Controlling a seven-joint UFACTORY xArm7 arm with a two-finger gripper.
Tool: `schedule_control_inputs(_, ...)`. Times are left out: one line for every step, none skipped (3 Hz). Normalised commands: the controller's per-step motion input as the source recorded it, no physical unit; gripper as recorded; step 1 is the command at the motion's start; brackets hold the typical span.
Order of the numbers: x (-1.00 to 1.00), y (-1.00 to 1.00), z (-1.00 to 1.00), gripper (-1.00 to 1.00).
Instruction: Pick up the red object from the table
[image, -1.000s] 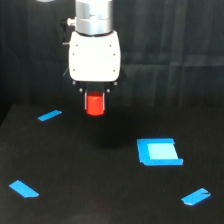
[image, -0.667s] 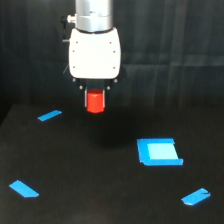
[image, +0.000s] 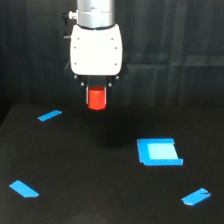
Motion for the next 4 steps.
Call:
schedule_control_inputs(0.11,0.04,0.24,-0.93)
schedule_control_inputs(0.08,-0.03,0.22,-1.0)
schedule_control_inputs(-0.02,-0.01,0.15,-1.0)
schedule_control_inputs(-0.12,-0.03,0.18,-1.0)
